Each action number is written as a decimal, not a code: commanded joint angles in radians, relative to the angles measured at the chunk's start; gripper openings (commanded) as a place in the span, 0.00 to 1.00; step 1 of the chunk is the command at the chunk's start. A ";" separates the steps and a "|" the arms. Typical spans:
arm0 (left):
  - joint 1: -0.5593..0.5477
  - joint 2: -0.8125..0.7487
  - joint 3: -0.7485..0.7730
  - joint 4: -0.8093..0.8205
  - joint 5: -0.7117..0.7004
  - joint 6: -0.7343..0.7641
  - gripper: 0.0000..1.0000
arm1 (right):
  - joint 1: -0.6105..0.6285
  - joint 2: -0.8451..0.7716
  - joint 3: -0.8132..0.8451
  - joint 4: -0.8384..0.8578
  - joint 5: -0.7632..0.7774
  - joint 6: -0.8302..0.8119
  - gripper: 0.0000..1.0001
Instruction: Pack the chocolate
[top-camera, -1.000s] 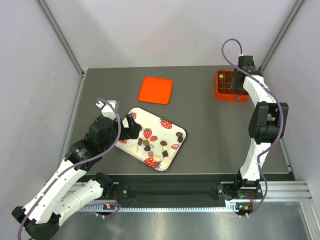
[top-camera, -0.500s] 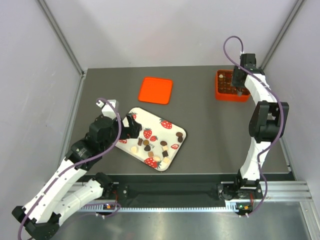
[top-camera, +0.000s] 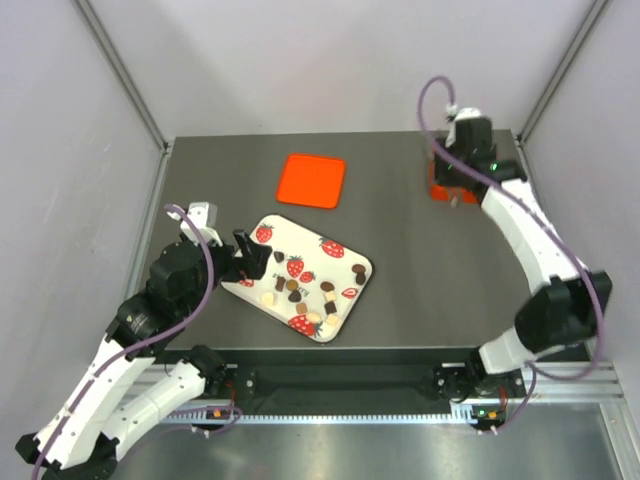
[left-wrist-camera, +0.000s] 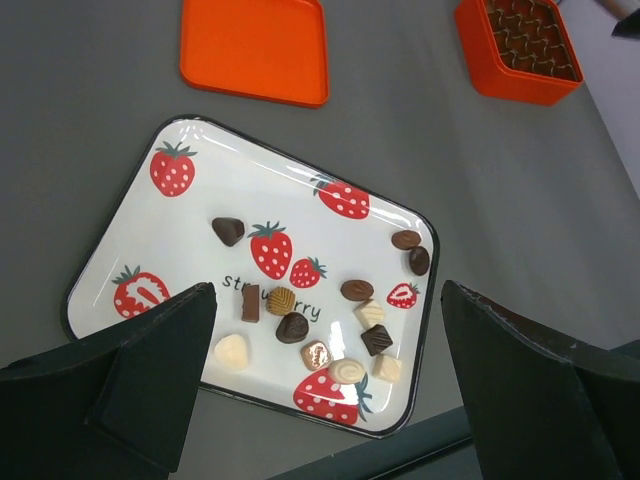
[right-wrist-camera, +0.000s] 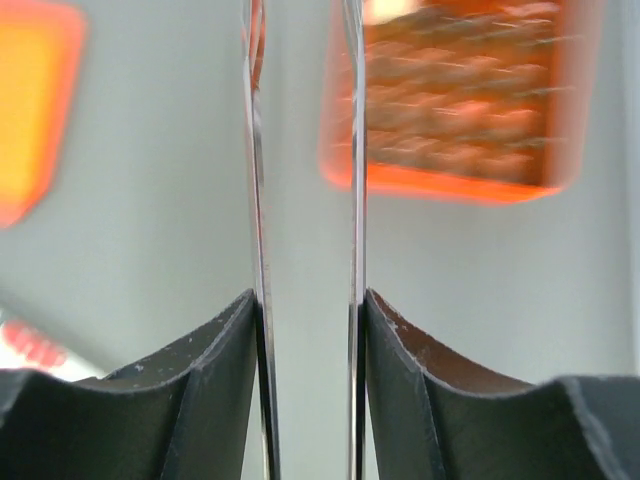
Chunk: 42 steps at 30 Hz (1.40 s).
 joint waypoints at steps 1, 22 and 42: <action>0.002 -0.015 0.040 -0.023 -0.007 0.008 0.99 | 0.181 -0.185 -0.167 -0.012 -0.038 0.019 0.43; 0.002 -0.018 0.003 0.012 0.035 -0.049 0.99 | 0.804 -0.530 -0.546 -0.267 0.039 0.295 0.44; 0.002 -0.022 0.002 0.003 0.022 -0.044 0.99 | 0.878 -0.402 -0.589 -0.210 0.086 0.295 0.44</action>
